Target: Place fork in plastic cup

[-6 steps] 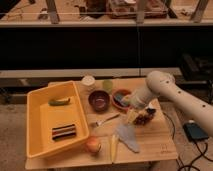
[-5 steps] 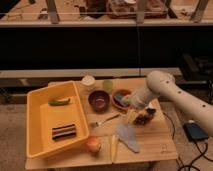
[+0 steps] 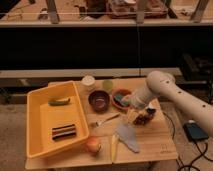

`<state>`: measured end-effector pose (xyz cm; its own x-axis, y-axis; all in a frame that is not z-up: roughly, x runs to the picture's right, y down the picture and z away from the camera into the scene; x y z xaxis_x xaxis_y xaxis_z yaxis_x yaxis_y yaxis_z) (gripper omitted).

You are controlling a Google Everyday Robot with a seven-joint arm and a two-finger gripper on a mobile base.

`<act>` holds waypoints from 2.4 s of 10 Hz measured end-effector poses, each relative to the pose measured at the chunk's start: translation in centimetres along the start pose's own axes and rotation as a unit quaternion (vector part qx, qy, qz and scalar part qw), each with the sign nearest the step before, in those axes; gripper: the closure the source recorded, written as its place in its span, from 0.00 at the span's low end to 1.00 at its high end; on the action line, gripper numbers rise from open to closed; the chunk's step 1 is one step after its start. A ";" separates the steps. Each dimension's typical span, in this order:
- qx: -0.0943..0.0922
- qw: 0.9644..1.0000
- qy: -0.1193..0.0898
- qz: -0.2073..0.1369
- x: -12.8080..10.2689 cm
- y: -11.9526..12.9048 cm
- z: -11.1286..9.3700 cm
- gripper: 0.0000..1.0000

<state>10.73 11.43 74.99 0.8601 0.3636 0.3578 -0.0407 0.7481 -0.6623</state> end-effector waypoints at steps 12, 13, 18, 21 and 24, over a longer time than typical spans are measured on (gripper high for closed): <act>0.008 1.000 -0.003 0.002 0.0 -0.1 -0.1 0.20; 0.038 0.999 -0.017 0.019 0.0 -0.2 -0.4 0.20; 0.098 0.993 -0.039 0.046 -0.1 -0.5 -1.3 0.20; 0.087 0.995 -0.043 0.038 -0.5 -0.6 -0.6 0.20; 0.070 0.997 -0.035 0.022 -0.6 -0.7 4.0 0.20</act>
<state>8.19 12.91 77.87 0.8187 0.4316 0.3789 -0.1519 0.7990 -0.5818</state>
